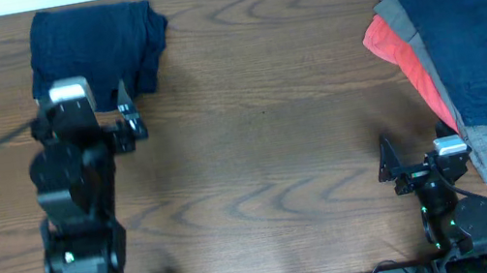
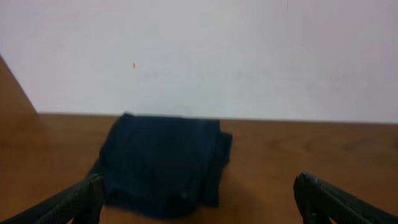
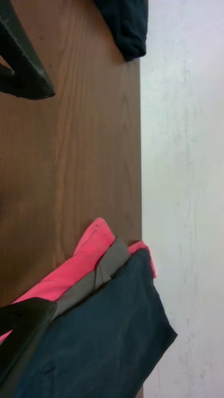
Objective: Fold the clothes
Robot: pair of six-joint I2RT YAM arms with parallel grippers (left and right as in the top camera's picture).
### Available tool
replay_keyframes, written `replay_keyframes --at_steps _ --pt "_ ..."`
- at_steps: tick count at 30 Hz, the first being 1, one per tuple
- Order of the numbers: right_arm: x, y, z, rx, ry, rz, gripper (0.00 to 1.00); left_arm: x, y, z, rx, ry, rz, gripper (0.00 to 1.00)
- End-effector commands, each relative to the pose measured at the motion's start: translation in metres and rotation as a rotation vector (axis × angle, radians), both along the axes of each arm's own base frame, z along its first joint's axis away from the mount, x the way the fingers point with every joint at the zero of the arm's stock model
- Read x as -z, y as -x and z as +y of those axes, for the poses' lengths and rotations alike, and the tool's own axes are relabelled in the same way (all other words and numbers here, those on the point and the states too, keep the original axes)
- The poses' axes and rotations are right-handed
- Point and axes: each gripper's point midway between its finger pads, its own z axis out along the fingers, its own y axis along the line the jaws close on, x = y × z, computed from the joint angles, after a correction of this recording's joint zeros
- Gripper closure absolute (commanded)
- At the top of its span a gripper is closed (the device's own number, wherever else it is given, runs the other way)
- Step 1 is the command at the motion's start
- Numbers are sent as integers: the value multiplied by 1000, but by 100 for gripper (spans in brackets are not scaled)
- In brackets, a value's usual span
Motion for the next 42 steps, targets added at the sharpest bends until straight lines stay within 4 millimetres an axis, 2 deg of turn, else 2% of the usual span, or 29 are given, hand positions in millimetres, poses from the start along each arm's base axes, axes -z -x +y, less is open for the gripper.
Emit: replay_keyframes --at_steps 1,10,16,23,29,42 --pt "0 0 -3 14 9 -1 1 11 15 -1 4 13 -17 2" --pt "1 0 -3 15 9 0 1 67 48 0 -8 81 -19 2" --pt "1 0 -3 15 9 0 1 79 68 0 -4 88 -128 2" --pt "1 0 -3 15 9 0 1 77 81 0 1 90 -208 2" --pt "1 0 -3 14 9 0 1 73 84 -1 7 91 -237 2" --pt "1 0 -3 15 9 0 1 47 99 -1 16 95 -354 2"
